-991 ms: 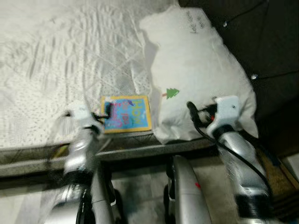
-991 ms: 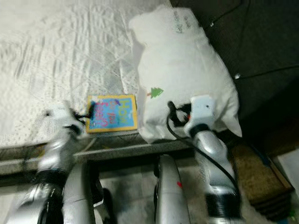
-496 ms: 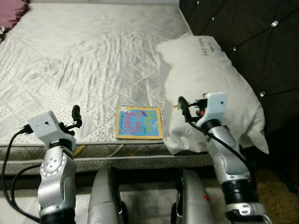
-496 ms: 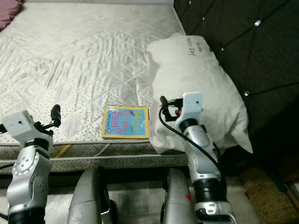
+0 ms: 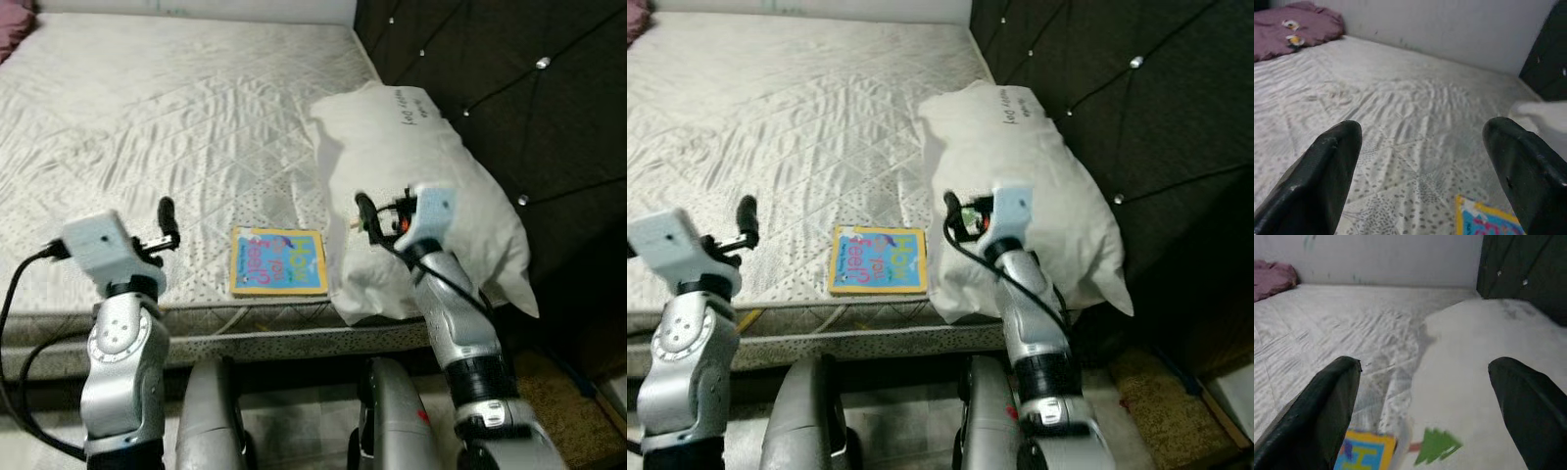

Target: Clean up the room

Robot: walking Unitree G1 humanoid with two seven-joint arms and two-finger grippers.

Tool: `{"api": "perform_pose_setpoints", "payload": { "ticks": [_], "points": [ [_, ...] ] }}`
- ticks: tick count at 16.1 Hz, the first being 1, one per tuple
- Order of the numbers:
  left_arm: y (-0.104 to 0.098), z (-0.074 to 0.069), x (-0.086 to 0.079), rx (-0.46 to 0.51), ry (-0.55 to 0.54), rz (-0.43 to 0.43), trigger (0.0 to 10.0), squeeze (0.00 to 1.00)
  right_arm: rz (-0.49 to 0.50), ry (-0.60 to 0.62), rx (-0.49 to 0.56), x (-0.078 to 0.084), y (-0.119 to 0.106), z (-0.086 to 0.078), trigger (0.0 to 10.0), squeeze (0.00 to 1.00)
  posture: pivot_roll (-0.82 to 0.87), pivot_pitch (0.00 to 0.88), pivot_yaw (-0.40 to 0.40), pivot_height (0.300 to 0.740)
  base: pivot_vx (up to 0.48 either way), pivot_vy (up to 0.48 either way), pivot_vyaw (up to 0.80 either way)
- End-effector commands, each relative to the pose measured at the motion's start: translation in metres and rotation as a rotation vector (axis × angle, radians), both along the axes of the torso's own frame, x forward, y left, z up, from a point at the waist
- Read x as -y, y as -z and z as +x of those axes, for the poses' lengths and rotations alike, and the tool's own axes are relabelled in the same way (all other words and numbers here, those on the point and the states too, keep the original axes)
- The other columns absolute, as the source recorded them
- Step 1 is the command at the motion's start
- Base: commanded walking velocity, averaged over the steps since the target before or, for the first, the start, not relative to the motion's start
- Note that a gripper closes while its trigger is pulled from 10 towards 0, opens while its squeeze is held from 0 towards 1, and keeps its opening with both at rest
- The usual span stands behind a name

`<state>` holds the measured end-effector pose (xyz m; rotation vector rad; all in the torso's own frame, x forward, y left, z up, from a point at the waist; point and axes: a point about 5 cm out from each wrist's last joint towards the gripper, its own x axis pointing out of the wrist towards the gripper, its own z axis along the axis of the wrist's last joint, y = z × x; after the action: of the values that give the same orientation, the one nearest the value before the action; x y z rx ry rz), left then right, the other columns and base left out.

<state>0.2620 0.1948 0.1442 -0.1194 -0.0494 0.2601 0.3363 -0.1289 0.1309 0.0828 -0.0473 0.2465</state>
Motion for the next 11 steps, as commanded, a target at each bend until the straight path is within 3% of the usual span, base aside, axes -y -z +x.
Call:
{"api": "perform_pose_setpoints", "payload": {
  "ticks": [1, 4, 7, 11],
  "points": [
    [0.005, 0.002, 0.001, -0.018, -0.001, 0.005, 10.0, 0.0, 0.006, 0.017, 0.014, 0.005, -0.004, 0.003, 10.0, 0.0, 0.04, 0.0, -0.052, 0.647, 0.0, 0.0, 0.0],
    [0.02, -0.003, 0.004, -0.077, -0.003, 0.026, 10.0, 0.0, 0.017, 0.043, 0.018, 0.007, -0.003, -0.003, 10.0, 0.0, 0.01, 0.0, -0.028, 0.681, 0.0, 0.0, 0.0],
    [0.037, -0.01, 0.005, -0.174, 0.028, 0.041, 10.0, 0.0, 0.058, 0.054, -0.033, 0.0, 0.009, -0.024, 10.0, 0.0, -0.01, 0.0, -0.016, 0.725, 0.0, 0.0, 0.0],
    [0.041, -0.018, 0.006, -0.191, 0.057, 0.069, 10.0, 0.0, 0.028, 0.052, -0.063, 0.006, 0.018, -0.03, 10.0, 0.0, -0.01, 0.0, -0.03, 0.74, 0.0, 0.0, 0.0]
  ]
}}
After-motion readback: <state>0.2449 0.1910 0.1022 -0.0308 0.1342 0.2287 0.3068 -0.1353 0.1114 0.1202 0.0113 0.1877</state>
